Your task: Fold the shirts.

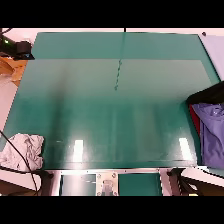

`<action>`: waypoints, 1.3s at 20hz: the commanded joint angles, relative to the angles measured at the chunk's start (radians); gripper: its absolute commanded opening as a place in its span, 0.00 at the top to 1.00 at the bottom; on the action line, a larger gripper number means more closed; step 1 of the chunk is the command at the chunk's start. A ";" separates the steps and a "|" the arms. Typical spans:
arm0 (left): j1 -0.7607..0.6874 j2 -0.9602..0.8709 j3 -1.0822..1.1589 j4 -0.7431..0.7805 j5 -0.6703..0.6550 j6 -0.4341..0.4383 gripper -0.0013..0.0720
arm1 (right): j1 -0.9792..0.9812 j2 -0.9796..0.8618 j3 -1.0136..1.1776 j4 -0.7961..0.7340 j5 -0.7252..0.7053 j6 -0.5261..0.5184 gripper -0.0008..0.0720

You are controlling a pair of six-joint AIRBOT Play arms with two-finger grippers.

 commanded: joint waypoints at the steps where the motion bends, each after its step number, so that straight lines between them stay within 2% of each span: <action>1: 0.000 0.000 0.000 0.000 -0.001 0.001 0.95 | -0.104 0.066 0.000 -0.096 0.036 0.045 0.97; 3: 0.000 0.000 0.000 0.000 -0.011 0.002 0.95 | -0.130 0.093 0.000 -0.133 0.073 0.052 0.97; 6: 0.000 0.000 0.000 0.000 -0.025 0.002 0.95 | -0.137 0.121 -0.002 -0.298 0.168 0.106 0.97; 9: 0.000 0.000 0.000 0.000 -0.025 0.005 0.95 | -0.138 0.163 -0.041 -0.401 0.204 0.108 0.97; 11: 0.000 0.000 0.000 0.000 -0.025 0.013 0.95 | -0.138 0.195 -0.117 -0.459 0.231 0.134 0.97; 14: 0.000 0.000 0.000 0.000 -0.027 0.021 0.95 | -0.138 0.230 -0.267 -0.624 0.269 0.180 0.97; 18: 0.000 0.000 0.000 -0.001 -0.026 0.021 0.95 | -0.138 0.240 -0.467 -0.781 0.217 0.179 0.97; 19: 0.000 0.000 0.000 -0.004 -0.026 0.021 0.95 | -0.138 0.239 -0.519 -0.780 0.183 0.180 0.78; 20: 0.000 0.000 0.000 -0.011 -0.025 0.021 0.95 | -0.138 0.233 -0.561 -0.779 0.160 0.179 0.17; 21: 0.000 0.000 0.000 -0.021 -0.026 0.021 0.95 | -0.137 0.223 -0.586 -0.777 0.171 0.178 0.00; 24: 0.000 0.000 0.000 -0.043 -0.026 0.021 0.95 | -0.137 0.214 -0.560 -0.760 0.185 0.179 0.01; 26: 0.000 0.000 0.000 -0.048 -0.022 0.021 0.95 | -0.123 0.213 -0.483 -0.632 0.185 0.179 0.04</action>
